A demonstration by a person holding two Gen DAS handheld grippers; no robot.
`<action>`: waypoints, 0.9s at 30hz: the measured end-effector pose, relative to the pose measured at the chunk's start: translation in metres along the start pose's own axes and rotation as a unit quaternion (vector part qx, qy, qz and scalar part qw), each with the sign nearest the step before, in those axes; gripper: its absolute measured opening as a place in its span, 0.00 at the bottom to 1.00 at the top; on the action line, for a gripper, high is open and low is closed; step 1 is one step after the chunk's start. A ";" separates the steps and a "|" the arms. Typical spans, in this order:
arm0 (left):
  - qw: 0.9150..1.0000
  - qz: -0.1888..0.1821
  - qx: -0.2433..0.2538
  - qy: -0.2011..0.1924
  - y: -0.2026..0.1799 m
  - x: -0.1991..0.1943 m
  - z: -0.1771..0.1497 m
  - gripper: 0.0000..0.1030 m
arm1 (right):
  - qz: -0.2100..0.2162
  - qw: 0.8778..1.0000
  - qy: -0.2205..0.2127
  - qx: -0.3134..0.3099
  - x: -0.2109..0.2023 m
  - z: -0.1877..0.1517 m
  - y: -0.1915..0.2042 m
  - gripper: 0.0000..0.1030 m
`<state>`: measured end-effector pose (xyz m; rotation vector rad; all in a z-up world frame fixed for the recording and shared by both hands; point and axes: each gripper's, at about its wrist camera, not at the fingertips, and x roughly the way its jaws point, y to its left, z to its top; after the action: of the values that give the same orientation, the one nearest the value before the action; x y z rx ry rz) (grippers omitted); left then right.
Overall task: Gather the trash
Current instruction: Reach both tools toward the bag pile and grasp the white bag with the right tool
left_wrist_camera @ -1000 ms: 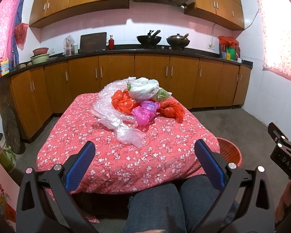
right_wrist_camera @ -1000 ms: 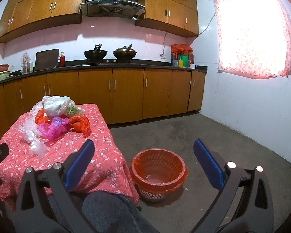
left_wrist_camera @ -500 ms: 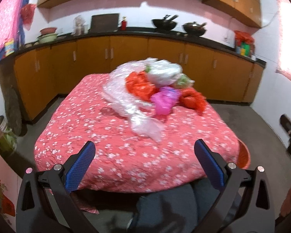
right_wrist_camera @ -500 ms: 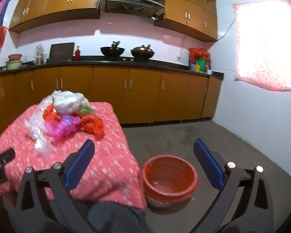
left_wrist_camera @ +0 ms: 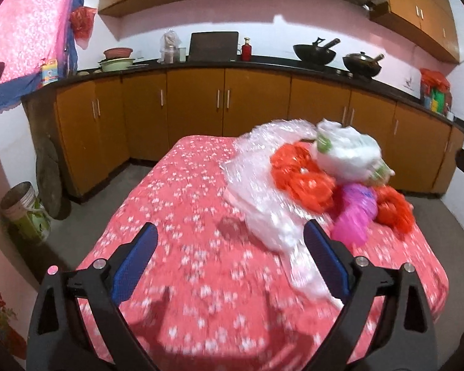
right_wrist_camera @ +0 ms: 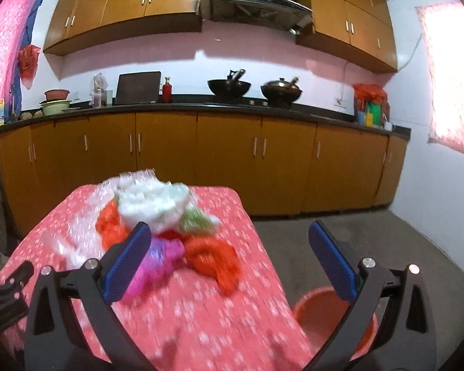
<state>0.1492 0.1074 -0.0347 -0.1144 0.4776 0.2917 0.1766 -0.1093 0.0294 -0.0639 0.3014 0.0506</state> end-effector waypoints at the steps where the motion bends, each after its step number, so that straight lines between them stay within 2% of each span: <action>1: 1.000 0.000 0.000 0.002 0.000 0.005 0.002 0.92 | 0.007 1.000 0.002 0.004 0.010 0.004 0.004 0.95; 6: 1.000 -0.009 -0.001 0.010 -0.003 0.033 0.010 0.92 | 0.057 0.996 0.046 0.059 0.077 0.023 0.013 0.83; 10: 1.000 -0.009 -0.002 0.014 -0.002 0.050 0.013 0.92 | 0.067 0.991 0.088 0.082 0.124 0.023 0.021 0.78; 14: 1.000 -0.008 -0.004 0.019 0.000 0.060 0.016 0.91 | 0.069 0.988 0.109 0.082 0.156 0.019 0.029 0.74; 17: 1.000 -0.008 -0.002 0.026 0.000 0.070 0.018 0.87 | 0.073 0.987 0.118 0.077 0.173 0.015 0.033 0.66; 20: 0.999 -0.010 0.005 0.030 0.000 0.076 0.020 0.84 | 0.091 0.985 0.129 0.063 0.184 0.012 0.039 0.53; 21: 0.999 -0.011 0.009 0.032 0.000 0.077 0.020 0.83 | 0.098 0.985 0.131 0.055 0.187 0.011 0.043 0.42; 22: 0.999 -0.012 0.013 0.034 -0.001 0.079 0.021 0.81 | 0.107 0.984 0.134 0.046 0.189 0.009 0.047 0.34; 27: 0.998 -0.025 0.025 0.056 -0.004 0.088 0.019 0.74 | 0.109 0.988 0.108 0.016 0.180 0.010 0.054 0.25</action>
<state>0.2333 0.1291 -0.0593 -0.0944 0.5911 0.2247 0.3480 -0.0476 -0.0174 -0.0040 0.5260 0.2569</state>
